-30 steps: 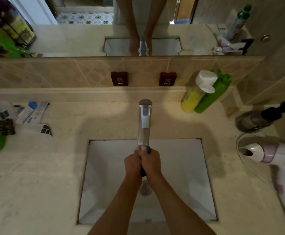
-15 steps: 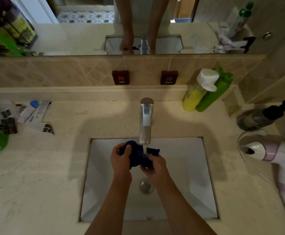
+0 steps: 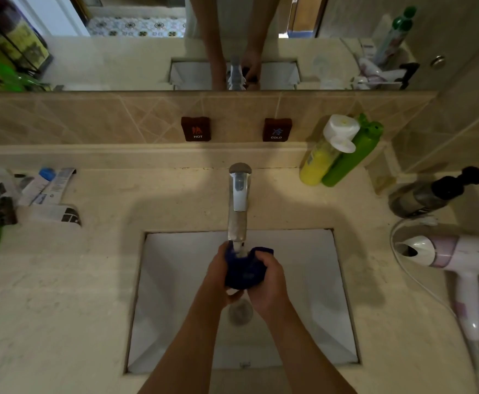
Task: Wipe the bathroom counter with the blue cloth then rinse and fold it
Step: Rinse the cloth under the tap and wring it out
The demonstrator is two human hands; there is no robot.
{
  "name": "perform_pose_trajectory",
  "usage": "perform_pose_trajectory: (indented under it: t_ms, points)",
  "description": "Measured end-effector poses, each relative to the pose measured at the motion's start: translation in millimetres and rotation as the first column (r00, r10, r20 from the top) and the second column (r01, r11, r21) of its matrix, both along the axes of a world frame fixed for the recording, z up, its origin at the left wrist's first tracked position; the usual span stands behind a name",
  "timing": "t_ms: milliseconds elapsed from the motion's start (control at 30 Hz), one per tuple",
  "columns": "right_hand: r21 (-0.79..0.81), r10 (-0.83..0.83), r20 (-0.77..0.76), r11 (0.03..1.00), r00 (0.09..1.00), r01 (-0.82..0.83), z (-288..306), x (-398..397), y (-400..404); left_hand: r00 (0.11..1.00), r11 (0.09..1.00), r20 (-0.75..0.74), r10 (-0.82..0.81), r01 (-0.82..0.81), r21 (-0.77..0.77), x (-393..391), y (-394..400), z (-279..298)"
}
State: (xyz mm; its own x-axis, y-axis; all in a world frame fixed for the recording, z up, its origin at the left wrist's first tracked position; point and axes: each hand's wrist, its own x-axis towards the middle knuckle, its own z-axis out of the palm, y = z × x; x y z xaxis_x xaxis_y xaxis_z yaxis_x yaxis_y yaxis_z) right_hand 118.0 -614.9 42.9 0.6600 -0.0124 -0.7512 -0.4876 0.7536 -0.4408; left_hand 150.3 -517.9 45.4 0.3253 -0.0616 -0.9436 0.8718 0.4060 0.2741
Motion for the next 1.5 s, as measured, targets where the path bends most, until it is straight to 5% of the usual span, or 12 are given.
perform_pose_trajectory:
  t_ms: [67, 233, 300, 400, 467, 667, 767, 900, 1000, 1167, 1333, 1500]
  points:
    - [-0.083, 0.076, -0.020, 0.993, 0.997, -0.078, 3, 4, 0, 0.996, 0.986, 0.042, 0.083, -0.076, -0.149, -1, -6, 6]
    - [-0.432, 0.165, -0.101, 0.881, 0.981, -0.192, -2, 12, 11, 0.944, 0.958, 0.184, 0.273, -0.285, 0.042, 1, -4, -18]
    - [-0.360, 0.231, -0.168, 0.891, 0.958, -0.278, -6, 9, 18, 0.910, 0.945, 0.296, 0.291, -0.321, 0.058, 4, -2, -18]
    - [-0.185, 0.181, -0.262, 0.955, 0.948, -0.234, -9, 9, 23, 0.932, 0.978, 0.351, 0.085, -0.145, 0.148, 3, -3, -12]
    - [-0.270, 0.153, -0.210, 0.940, 0.966, -0.207, -9, 9, 20, 0.935, 0.935, 0.326, -0.139, 0.015, 0.354, 5, -4, -6]
    - [-0.570, 0.307, 0.056, 0.791, 0.950, -0.223, -2, 4, 26, 0.931, 0.906, 0.327, -0.162, 0.009, 0.424, 1, -4, -14]
    - [-0.676, 0.340, -0.002, 0.692, 0.940, -0.252, -3, 9, 38, 0.885, 0.864, 0.385, -0.263, 0.039, 0.501, -3, -12, -14]
    - [-0.757, 0.340, -0.139, 0.569, 0.930, -0.321, -12, 26, 42, 0.918, 0.904, 0.333, -0.214, 0.057, 0.424, -3, -13, -6]
    - [-0.718, 0.366, -0.231, 0.561, 0.902, -0.412, -13, 37, 41, 0.960, 0.929, 0.227, -0.167, 0.076, 0.361, -3, -6, -4]
    - [-0.367, 0.213, -0.324, 0.870, 0.922, -0.329, -20, 37, 32, 0.940, 0.897, 0.274, -0.205, 0.068, 0.437, -7, -4, 1]
    - [-0.352, 0.163, -0.245, 0.904, 0.956, -0.245, -24, 32, 22, 0.889, 0.895, 0.415, -0.194, -0.012, 0.445, -11, 8, 6]
    - [-0.005, 0.160, -0.299, 0.986, 0.941, -0.169, -23, 19, 13, 0.836, 0.900, 0.544, -0.068, -0.185, 0.395, -16, 32, 4]
